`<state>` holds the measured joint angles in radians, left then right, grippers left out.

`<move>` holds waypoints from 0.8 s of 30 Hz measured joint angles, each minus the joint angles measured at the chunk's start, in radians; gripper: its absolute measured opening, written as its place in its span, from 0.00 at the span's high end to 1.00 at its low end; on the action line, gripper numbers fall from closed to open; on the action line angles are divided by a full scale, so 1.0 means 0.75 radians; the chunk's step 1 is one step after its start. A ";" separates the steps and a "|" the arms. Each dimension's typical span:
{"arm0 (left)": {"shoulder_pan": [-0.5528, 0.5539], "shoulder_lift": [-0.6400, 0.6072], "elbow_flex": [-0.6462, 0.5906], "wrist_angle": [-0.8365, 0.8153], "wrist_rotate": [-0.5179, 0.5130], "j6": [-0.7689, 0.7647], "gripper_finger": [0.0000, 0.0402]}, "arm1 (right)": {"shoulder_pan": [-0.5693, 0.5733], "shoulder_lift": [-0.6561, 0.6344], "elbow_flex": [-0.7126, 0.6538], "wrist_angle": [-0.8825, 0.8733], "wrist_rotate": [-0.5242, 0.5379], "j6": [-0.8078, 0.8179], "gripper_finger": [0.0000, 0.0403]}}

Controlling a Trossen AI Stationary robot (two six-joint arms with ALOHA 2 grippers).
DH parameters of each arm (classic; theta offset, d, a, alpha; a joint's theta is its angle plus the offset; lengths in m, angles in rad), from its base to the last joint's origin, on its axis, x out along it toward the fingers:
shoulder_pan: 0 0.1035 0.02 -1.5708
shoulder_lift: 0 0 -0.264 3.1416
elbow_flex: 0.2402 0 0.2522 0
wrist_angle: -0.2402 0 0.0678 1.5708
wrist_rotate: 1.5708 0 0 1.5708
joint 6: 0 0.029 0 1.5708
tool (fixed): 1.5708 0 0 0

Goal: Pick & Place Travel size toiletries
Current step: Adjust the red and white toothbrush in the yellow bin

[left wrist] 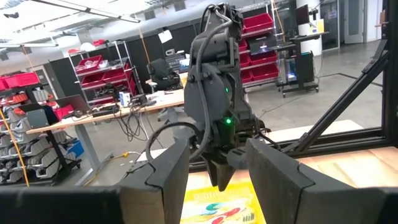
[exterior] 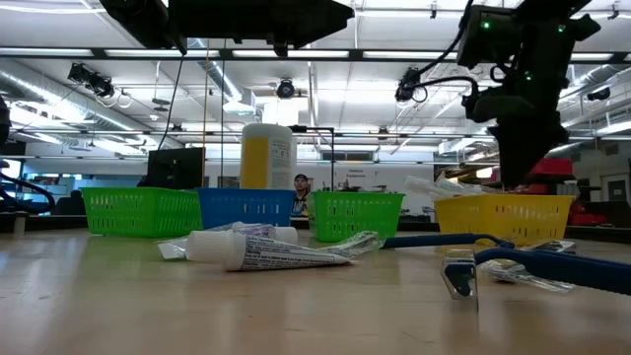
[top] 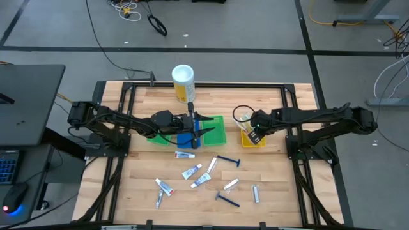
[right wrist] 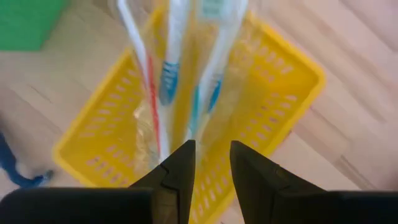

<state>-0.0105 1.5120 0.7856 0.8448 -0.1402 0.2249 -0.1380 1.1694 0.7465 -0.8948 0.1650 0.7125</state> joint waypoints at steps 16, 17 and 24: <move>0.000 0.000 0.000 -0.002 0.003 -0.004 0.58 | 0.050 0.184 0.011 0.789 -0.012 -0.527 0.84; 0.000 0.000 0.000 -0.002 0.003 -0.003 0.58 | 0.050 0.211 0.016 0.785 -0.013 -0.543 0.87; 0.000 0.000 0.001 -0.001 0.003 -0.002 0.58 | -0.011 0.336 0.069 0.783 -0.012 -0.594 0.96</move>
<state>-0.0105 1.5120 0.7864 0.8440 -0.1383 0.2232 -0.1464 1.4212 0.7982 -0.3073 0.1558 0.2672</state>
